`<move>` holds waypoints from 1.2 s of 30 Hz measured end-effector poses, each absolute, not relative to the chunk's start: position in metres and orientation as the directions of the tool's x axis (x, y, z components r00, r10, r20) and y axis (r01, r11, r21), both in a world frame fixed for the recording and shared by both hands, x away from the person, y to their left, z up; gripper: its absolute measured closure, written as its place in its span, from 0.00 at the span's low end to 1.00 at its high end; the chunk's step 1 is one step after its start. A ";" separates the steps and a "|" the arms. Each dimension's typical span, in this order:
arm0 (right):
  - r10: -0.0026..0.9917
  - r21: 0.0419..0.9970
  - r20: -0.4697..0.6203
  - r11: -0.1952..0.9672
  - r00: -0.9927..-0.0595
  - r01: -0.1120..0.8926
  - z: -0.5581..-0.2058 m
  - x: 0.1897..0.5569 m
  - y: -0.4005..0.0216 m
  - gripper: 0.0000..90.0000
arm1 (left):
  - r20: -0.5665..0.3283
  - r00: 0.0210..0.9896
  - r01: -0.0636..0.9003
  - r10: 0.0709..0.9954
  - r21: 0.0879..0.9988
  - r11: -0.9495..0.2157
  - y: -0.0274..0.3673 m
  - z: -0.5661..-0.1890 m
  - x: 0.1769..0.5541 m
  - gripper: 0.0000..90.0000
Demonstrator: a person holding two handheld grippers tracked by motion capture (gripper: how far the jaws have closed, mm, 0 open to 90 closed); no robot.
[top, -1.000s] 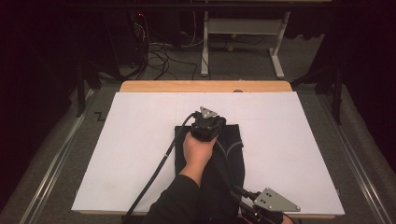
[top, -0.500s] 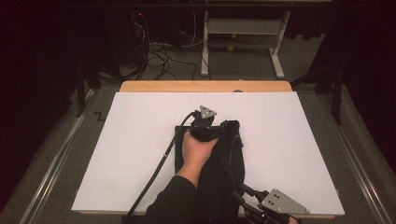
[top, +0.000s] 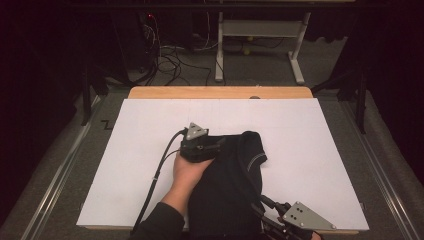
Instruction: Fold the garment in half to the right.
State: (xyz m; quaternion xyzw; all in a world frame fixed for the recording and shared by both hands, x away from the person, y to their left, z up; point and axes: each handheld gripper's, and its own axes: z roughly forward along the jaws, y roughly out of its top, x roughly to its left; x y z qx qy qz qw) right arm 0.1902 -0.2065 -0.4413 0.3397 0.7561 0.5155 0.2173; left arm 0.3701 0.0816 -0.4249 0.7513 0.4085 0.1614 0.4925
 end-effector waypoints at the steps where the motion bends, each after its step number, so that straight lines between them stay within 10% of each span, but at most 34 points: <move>1: 0.739 0.927 0.020 0.238 -0.674 0.289 -0.441 0.191 -0.206 0.68 | -0.162 0.616 0.453 0.771 0.874 -0.178 0.091 -0.428 0.366 0.26; 22: 0.753 0.919 0.039 0.231 -0.657 0.320 -0.442 0.203 -0.203 0.76 | -0.159 0.594 0.469 0.789 0.865 -0.179 0.213 -0.465 0.299 0.03; 36: 0.764 0.890 -0.035 0.317 -0.644 0.328 -0.416 0.258 -0.175 1.00 | -0.190 0.574 0.455 0.797 0.883 -0.117 0.244 -0.471 0.289 0.00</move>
